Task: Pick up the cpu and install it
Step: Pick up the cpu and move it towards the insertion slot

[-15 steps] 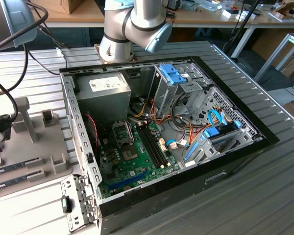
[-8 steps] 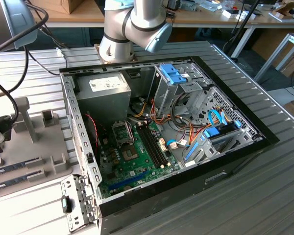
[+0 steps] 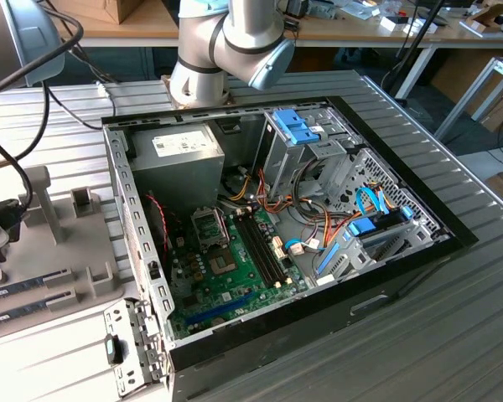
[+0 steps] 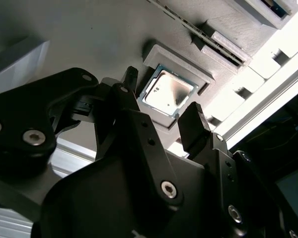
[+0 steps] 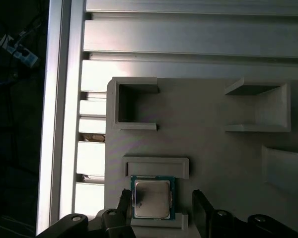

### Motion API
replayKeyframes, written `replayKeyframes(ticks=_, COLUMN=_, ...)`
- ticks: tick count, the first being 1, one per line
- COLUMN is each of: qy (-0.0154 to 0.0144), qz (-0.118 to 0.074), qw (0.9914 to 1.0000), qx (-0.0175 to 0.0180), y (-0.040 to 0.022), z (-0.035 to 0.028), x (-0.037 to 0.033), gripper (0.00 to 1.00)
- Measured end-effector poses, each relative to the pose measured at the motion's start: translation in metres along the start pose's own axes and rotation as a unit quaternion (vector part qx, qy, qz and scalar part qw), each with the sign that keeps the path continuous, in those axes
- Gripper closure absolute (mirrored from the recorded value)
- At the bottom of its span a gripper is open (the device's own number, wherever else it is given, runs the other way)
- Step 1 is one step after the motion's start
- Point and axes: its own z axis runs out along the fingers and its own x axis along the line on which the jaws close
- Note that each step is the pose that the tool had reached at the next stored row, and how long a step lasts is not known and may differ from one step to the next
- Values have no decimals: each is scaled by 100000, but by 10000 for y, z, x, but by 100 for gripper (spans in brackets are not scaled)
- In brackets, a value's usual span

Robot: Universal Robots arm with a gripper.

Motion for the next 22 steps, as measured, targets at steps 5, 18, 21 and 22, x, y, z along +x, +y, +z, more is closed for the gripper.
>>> replayKeyframes(ticks=5, qy=0, qz=-181, qw=100000, qx=9, y=0, z=15, x=-1, gripper=40)
replayKeyframes(ticks=18, qy=11, qz=-636, qw=99998, qx=34, y=-1, z=51, x=-3, gripper=40)
replayKeyframes(ticks=21, qy=17, qz=-723, qw=99997, qx=41, y=-2, z=56, x=-3, gripper=40)
replayKeyframes(ticks=22, qy=14, qz=-781, qw=99997, qx=47, y=-2, z=61, x=-3, gripper=40)
